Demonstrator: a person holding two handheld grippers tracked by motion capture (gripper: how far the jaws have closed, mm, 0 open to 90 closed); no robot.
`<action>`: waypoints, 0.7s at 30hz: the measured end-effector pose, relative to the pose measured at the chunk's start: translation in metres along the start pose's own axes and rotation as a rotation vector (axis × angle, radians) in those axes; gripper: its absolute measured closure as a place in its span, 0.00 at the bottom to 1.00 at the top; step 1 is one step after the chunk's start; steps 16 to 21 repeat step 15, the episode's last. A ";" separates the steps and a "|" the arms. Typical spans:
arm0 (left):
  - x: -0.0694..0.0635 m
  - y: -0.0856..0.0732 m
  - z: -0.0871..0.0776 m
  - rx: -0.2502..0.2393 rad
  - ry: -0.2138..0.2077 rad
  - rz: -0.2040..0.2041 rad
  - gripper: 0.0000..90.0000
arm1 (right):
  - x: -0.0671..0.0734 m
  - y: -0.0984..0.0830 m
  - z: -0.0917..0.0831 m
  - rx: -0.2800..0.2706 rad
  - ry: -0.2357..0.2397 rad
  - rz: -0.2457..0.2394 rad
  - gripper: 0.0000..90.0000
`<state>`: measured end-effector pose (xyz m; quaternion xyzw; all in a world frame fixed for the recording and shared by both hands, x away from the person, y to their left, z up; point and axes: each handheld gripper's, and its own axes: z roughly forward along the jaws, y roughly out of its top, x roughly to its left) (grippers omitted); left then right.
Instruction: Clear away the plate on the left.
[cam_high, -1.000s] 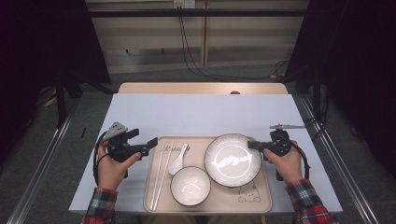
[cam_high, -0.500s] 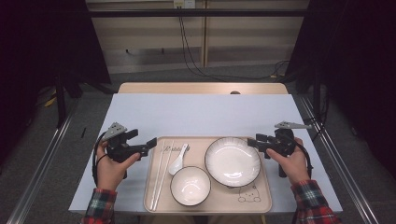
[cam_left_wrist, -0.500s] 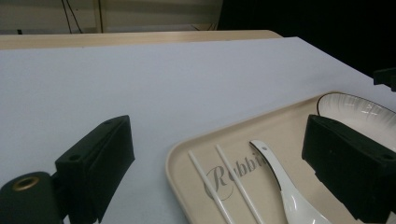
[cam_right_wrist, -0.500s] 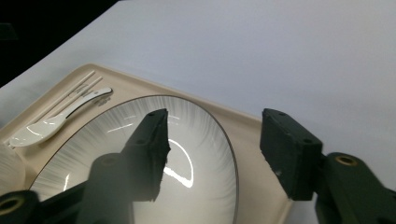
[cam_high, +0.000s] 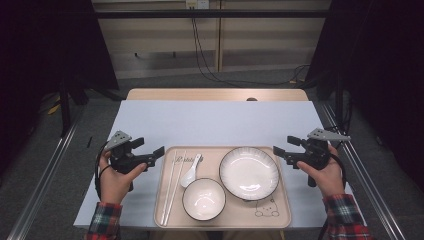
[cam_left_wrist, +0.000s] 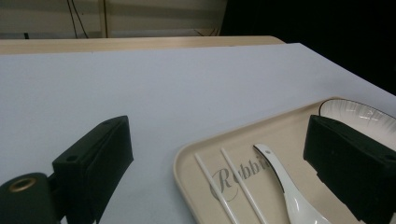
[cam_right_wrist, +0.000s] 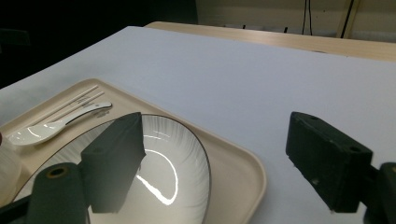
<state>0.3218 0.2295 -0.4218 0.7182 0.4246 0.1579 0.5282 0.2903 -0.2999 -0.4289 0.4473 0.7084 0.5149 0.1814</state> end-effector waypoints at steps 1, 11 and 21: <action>0.000 0.000 -0.001 -0.004 0.009 -0.003 0.09 | 0.000 0.000 -0.002 -0.006 0.002 -0.010 0.20; 0.002 0.001 -0.003 -0.009 0.008 -0.011 0.07 | -0.005 -0.003 -0.025 -0.043 -0.015 -0.054 0.16; 0.002 0.001 -0.003 -0.012 0.008 -0.012 0.07 | -0.010 -0.006 -0.029 -0.052 -0.008 -0.033 0.15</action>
